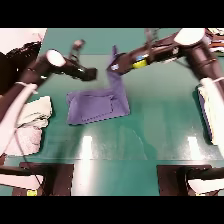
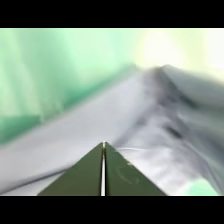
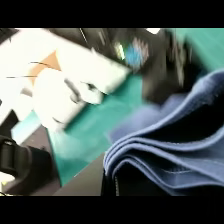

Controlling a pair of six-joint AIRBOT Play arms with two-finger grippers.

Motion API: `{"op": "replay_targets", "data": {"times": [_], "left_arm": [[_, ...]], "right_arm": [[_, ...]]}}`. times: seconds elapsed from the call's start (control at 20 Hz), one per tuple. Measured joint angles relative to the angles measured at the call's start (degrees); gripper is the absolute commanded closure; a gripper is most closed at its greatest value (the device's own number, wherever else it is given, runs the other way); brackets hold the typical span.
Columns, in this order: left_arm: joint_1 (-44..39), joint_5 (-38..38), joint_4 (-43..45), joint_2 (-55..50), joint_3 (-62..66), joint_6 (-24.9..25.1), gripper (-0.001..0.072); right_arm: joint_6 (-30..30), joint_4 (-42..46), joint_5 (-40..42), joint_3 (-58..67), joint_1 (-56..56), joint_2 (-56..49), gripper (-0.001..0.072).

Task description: Fold the shirts.

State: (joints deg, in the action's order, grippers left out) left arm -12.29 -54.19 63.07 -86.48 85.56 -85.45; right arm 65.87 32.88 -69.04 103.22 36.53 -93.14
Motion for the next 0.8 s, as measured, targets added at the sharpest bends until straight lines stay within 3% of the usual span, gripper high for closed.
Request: {"op": "replay_targets", "data": {"times": [0.05,0.1,0.25,0.35,0.45,0.8], "left_arm": [[2.49,-0.70,1.95,2.78,0.00,0.02,0.0683],[4.70,-1.55,3.61,5.29,0.02,0.11,0.0682],[10.03,-3.41,6.69,11.04,0.02,0.24,0.0682],[12.39,-4.63,7.89,13.44,0.02,0.26,0.0682],[13.46,-6.10,8.13,14.71,0.00,0.35,0.0682],[14.78,-10.71,8.44,16.00,-0.20,0.37,0.0682]], "right_arm": [[-0.94,-1.25,2.38,0.00,2.73,-1.77,0.0280],[-1.79,-2.19,4.98,0.02,5.40,-3.65,0.0185],[-3.63,-3.98,9.84,0.70,12.15,-9.62,0.0186],[-4.81,-3.67,8.94,2.12,14.43,-12.76,0.0243],[-4.83,-2.43,6.62,3.21,14.49,-14.19,0.0243],[2.82,12.76,-5.03,2.97,1.95,-12.52,0.0243]]}}
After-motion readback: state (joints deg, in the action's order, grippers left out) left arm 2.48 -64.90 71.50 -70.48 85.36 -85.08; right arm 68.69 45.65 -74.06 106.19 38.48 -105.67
